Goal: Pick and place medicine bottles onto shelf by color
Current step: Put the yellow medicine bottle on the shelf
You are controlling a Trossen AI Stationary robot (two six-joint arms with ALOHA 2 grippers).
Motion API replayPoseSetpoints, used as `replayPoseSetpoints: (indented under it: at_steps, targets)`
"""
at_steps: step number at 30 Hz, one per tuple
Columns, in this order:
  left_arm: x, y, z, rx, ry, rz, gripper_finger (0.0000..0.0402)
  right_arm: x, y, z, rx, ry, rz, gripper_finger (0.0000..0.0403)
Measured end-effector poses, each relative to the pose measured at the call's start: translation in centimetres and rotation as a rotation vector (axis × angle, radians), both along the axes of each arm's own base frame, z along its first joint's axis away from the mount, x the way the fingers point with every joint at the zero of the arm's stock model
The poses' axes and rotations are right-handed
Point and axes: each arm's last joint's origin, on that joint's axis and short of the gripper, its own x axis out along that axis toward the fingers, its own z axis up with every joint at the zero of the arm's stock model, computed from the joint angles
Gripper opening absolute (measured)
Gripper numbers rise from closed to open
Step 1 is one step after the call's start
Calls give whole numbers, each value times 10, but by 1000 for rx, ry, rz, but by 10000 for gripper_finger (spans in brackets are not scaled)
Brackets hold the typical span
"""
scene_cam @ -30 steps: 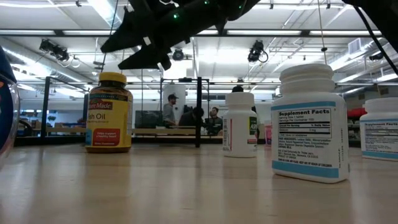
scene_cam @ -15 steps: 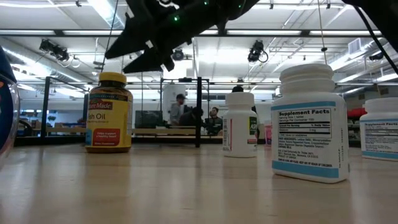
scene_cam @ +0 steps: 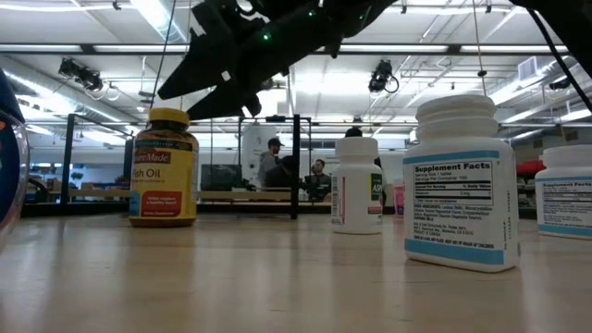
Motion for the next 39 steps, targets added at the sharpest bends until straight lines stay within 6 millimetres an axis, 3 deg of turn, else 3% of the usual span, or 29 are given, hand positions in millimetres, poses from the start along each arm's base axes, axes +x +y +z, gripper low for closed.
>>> replayPoseSetpoints:
  at_steps: [15,22,39]
  targets:
    - [0,0,-1,-23,7,6,239,1,-1,-1,-17,-28,-22,333]
    - [-1,0,-4,-43,36,8,234,9,0,-21,-13,-39,-29,333]
    - [-1,0,-5,-39,47,6,236,12,0,-19,-37,-74,-37,333]
